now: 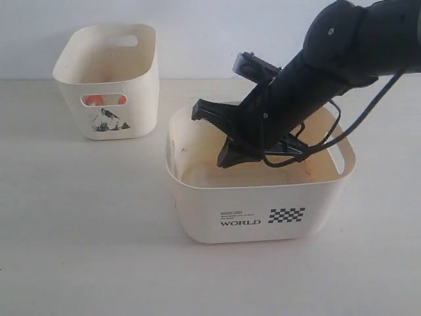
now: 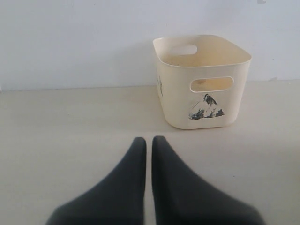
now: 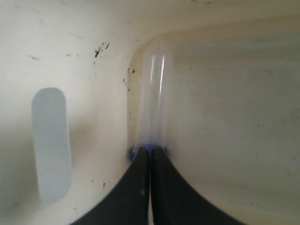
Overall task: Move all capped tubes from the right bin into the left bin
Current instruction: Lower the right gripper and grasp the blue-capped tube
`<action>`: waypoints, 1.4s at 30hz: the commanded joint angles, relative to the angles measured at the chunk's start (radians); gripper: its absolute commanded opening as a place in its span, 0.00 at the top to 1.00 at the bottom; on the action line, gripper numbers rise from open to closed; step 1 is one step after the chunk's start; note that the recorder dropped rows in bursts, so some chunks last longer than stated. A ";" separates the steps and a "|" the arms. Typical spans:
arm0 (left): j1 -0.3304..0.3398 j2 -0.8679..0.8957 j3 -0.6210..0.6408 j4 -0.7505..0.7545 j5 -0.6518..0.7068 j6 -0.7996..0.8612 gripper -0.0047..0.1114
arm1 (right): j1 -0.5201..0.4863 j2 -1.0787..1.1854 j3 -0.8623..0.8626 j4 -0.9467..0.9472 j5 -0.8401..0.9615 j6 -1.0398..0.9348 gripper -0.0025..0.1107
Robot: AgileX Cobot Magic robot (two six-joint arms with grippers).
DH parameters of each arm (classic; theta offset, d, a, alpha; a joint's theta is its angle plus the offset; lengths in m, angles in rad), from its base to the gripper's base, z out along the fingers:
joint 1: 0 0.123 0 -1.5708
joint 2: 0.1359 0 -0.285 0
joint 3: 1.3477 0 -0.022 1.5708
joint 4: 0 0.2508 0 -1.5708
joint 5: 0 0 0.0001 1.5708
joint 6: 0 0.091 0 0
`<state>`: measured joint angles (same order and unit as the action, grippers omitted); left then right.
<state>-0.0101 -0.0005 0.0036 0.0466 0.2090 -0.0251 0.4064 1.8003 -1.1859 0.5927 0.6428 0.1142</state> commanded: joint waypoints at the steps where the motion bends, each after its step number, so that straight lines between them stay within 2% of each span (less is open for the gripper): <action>1: 0.000 0.000 -0.004 0.002 0.001 -0.010 0.92 | 0.013 0.053 0.000 0.087 -0.012 0.031 0.98; 10: 0.000 0.000 -0.004 0.002 -0.002 -0.010 0.92 | 0.013 0.132 0.000 0.184 -0.020 0.004 0.98; 15: 0.000 0.000 -0.004 0.002 -0.002 -0.010 0.92 | 0.046 0.135 0.000 0.183 -0.102 -0.041 0.97; 19: 0.000 0.000 -0.004 0.002 -0.002 -0.010 0.92 | 0.075 0.146 0.000 0.188 -0.134 -0.039 0.84; 23: 0.000 0.000 -0.004 0.002 0.001 -0.010 0.92 | 0.081 0.165 0.000 0.218 -0.158 -0.028 0.58; 24: 0.000 0.000 -0.004 0.002 0.001 -0.010 0.92 | 0.081 0.166 0.000 0.220 -0.166 -0.017 0.55; 34: 0.000 0.000 -0.004 0.002 0.001 -0.010 0.92 | 0.081 0.166 0.000 0.215 -0.209 -0.015 0.55; 42: 0.000 0.000 -0.004 0.002 0.001 -0.010 0.92 | 0.081 0.166 0.000 0.179 -0.143 -0.020 0.55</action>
<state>-0.0101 -0.0005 0.0036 0.0466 0.2090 -0.0251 0.4877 1.9680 -1.1859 0.8019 0.4848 0.1008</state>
